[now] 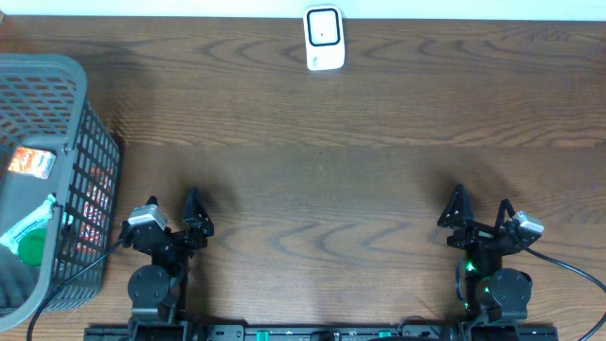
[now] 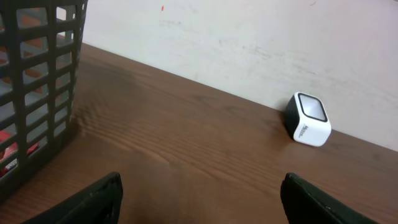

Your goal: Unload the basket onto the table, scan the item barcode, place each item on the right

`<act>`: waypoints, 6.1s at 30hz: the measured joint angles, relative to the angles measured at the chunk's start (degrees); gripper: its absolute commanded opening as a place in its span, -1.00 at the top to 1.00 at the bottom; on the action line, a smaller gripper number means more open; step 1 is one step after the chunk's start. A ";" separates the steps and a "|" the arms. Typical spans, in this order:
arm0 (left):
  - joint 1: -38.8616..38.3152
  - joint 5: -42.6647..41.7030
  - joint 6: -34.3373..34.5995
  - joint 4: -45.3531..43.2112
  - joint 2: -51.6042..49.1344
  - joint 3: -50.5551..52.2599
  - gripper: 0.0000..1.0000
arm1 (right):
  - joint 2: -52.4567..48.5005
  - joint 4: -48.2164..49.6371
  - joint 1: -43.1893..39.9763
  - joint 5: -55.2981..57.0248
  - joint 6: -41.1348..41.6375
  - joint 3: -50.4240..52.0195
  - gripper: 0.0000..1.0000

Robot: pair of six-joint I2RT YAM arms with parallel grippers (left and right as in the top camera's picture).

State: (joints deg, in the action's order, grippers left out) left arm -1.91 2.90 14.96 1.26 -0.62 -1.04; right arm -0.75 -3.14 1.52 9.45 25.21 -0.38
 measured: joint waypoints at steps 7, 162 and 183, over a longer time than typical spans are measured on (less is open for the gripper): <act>0.00 0.00 -0.02 0.00 0.00 0.00 -0.63 | 0.00 0.00 0.00 -0.02 -0.02 0.00 -0.99; 51.36 8.00 22.29 56.19 -105.37 -74.01 -0.97 | -0.35 0.00 0.00 -0.02 -0.02 0.00 -0.99; 51.36 7.65 20.98 64.70 -104.39 -80.70 -0.29 | -0.35 0.00 0.00 -0.02 0.00 0.00 -0.98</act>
State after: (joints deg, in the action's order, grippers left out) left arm 49.45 10.55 35.94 65.95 -105.01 -81.73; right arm -1.10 -3.14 1.52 9.43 25.21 -0.38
